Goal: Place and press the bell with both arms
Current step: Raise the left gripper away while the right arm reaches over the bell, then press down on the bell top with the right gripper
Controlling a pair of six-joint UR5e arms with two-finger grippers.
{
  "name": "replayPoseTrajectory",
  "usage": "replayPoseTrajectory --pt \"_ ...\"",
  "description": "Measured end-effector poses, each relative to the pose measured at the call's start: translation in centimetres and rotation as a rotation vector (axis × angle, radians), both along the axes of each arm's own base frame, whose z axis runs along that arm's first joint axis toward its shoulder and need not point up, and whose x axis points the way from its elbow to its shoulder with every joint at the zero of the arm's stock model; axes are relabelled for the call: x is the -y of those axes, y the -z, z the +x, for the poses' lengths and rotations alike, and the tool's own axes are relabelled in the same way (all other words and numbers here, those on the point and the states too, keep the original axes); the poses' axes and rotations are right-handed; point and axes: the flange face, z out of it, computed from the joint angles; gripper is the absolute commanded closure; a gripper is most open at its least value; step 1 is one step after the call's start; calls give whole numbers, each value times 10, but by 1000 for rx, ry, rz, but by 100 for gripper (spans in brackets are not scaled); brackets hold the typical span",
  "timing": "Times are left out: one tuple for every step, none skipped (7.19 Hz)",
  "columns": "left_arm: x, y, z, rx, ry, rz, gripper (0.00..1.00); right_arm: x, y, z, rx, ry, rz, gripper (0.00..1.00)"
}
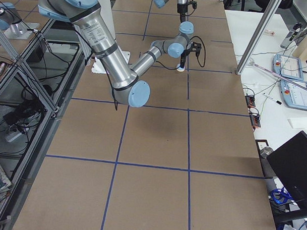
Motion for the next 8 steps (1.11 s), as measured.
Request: replayPoseTrajectory --pt "-1 -16 -14 14 14 -13 0 2 21 -29 -14 -26 -41 100" --pt "-3 -36 -27 38 18 -16 0 7 36 -57 -34 -33 -69 100" --pt "-7 -56 -40 67 7 1 0 11 44 -79 -56 -34 -89 100" --pt "-10 -70 -52 89 -4 19 0 16 46 -91 -76 -35 -104 100" --pt "-13 -77 -58 100 -10 29 0 19 41 -98 -99 -36 -120 100" --pt "-15 -79 -59 104 -13 33 0 21 35 -100 -121 -37 -135 100" --pt "-15 -79 -61 104 -13 35 0 21 31 -103 -136 -36 -146 100" --pt "-16 -78 -62 103 -13 37 0 20 28 -105 -145 -34 -151 100"
